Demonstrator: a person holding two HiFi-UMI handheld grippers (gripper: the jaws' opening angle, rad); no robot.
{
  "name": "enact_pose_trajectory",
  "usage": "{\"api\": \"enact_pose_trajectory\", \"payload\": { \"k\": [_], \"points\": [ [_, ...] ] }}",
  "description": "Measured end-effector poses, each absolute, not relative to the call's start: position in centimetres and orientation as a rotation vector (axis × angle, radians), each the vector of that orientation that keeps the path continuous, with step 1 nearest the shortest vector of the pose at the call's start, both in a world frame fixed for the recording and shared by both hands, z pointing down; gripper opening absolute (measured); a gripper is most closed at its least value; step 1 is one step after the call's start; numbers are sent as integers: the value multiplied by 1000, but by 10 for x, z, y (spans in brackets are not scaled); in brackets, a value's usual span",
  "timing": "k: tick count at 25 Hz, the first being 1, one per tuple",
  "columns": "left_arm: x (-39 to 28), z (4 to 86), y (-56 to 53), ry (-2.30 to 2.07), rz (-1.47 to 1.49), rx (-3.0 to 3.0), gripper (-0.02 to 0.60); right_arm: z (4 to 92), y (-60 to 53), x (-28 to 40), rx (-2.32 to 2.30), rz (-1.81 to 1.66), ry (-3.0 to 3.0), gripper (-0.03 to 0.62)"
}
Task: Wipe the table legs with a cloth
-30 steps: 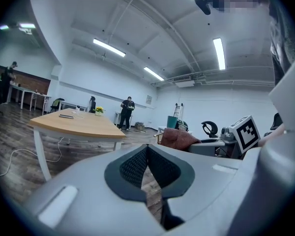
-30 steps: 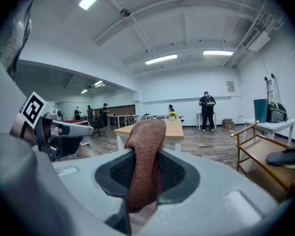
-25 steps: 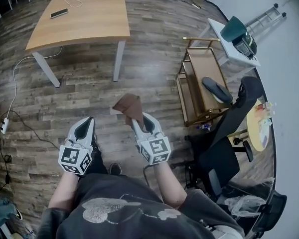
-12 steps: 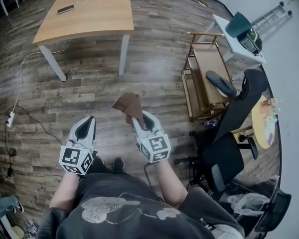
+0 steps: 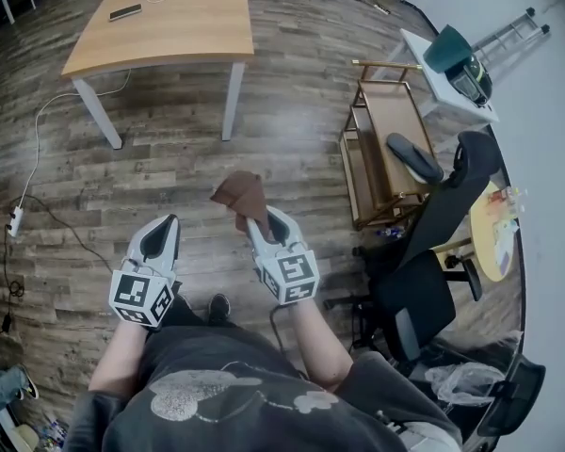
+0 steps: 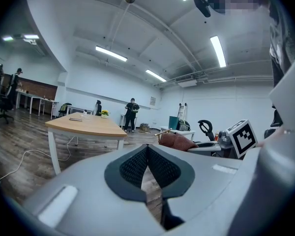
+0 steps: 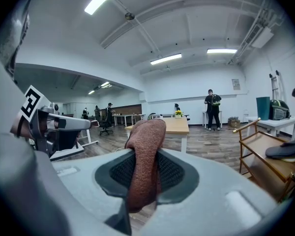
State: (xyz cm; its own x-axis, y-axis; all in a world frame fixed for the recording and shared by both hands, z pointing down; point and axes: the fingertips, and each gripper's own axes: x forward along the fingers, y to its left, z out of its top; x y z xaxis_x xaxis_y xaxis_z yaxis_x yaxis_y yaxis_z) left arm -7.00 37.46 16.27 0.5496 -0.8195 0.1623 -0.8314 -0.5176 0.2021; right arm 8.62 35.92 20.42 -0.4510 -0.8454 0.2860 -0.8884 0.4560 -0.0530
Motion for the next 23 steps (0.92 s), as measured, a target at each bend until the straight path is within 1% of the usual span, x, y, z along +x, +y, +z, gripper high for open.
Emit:
{"api": "enact_pose_trajectory", "payload": {
  "k": [13,23],
  "points": [
    [-89,163,383,-1462,45,2486,18,207,363,67,1432,279,-2513,84],
    [-80,166,386,-1429,49,2485,18,208,367,77,1450,308,-2490,84]
  ]
}}
